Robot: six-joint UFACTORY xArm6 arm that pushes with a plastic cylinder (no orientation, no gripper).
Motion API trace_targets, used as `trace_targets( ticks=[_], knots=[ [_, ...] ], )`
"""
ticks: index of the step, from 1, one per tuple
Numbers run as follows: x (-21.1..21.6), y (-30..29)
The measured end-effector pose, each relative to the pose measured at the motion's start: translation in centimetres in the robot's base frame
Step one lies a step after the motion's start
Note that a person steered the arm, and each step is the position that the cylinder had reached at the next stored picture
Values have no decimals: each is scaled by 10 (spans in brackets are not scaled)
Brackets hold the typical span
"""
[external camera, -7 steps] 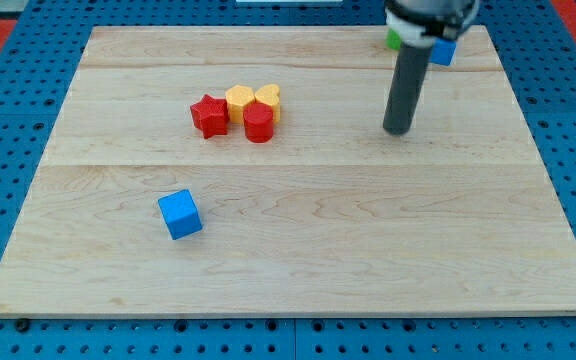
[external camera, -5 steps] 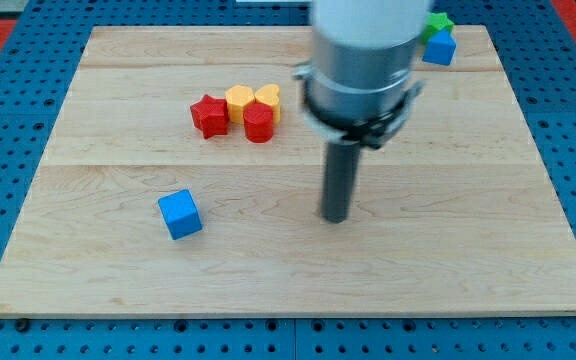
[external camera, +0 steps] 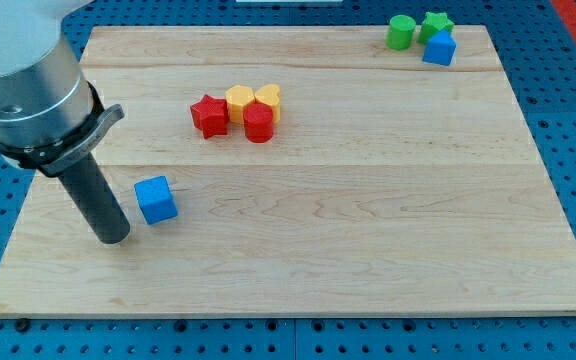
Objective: Slide the blue cube to the bottom left of the blue triangle
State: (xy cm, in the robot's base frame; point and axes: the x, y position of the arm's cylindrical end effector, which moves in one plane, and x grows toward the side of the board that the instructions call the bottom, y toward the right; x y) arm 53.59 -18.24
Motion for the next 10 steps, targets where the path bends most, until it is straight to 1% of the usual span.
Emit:
trace_targets(
  ticks=[3, 4, 6, 7, 8, 9, 10],
  knots=[
    [-74, 79],
    [-95, 92],
    [-112, 99],
    [-117, 124],
    [-119, 162],
    [-93, 187],
    [-88, 214]
  ],
)
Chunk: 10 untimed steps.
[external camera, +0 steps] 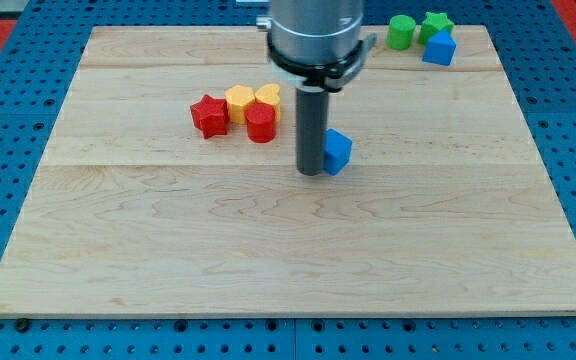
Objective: Slide the blue cube to the bottom left of the blue triangle
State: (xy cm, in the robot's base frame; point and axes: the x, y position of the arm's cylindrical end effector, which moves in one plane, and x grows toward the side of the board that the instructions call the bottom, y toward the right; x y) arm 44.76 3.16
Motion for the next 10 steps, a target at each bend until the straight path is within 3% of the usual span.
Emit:
trace_targets(
  ticks=[1, 3, 6, 8, 9, 10],
  knots=[
    [-15, 35],
    [-85, 115],
    [-78, 219],
    [-112, 205],
    [-83, 202],
    [-92, 180]
  ],
)
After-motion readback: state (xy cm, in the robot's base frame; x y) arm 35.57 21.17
